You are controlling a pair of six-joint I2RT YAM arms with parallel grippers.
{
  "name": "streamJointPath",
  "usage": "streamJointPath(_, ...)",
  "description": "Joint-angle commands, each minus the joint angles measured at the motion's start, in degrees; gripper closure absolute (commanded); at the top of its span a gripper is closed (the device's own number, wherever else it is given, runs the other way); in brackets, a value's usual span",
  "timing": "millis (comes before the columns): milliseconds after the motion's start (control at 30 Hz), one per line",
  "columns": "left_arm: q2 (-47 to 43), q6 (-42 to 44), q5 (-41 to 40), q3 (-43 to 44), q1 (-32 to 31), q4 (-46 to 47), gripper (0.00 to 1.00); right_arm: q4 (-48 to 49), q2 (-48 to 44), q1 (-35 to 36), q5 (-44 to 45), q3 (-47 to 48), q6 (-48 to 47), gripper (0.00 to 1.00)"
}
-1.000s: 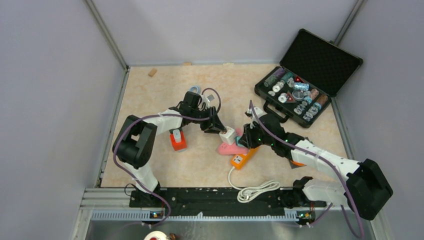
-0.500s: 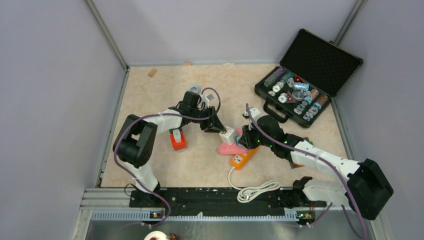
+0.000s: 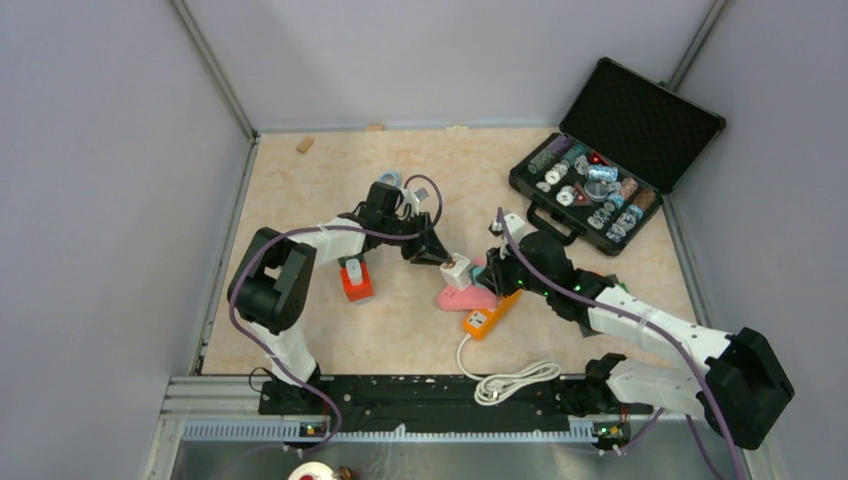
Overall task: Insert the plug
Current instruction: Insert the plug into the socket.
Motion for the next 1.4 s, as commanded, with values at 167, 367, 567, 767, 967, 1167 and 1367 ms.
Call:
streamJointPath(167, 2.7, 2.2, -2.7, -0.2, -1.3, -4.7, 0.71, -0.1, 1.4, 0.7, 0.4, 0.3, -1.0, 1.0)
streamJointPath(367, 2.7, 2.2, -2.8, -0.1, -1.4, -4.9, 0.71, -0.2, 0.6, 0.7, 2.2, -0.3, -1.7, 1.0)
streamJointPath(567, 2.8, 2.4, -2.5, 0.2, -1.5, -4.9, 0.72, 3.0, 0.7, 1.1, 3.4, -1.4, -2.7, 1.0)
streamJointPath(767, 3.0, 2.4, -2.1, 0.2, -1.7, -4.9, 0.74, 6.3, 1.2, 2.0, 5.7, -2.1, -3.6, 1.0)
streamJointPath(967, 3.2, 2.4, -1.5, 0.2, -1.9, -5.1, 0.76, 9.0, 1.2, 3.9, 8.8, -2.8, -4.9, 1.0)
streamJointPath(1167, 3.3, 2.5, -1.5, 0.4, -2.5, -5.2, 0.78, 8.7, 1.1, 5.1, 11.4, -2.4, -6.1, 1.0)
streamJointPath(1367, 3.5, 2.4, -1.5, 1.0, -3.1, -5.3, 0.79, 8.5, 0.8, 6.1, 13.1, -2.5, -7.4, 1.0)
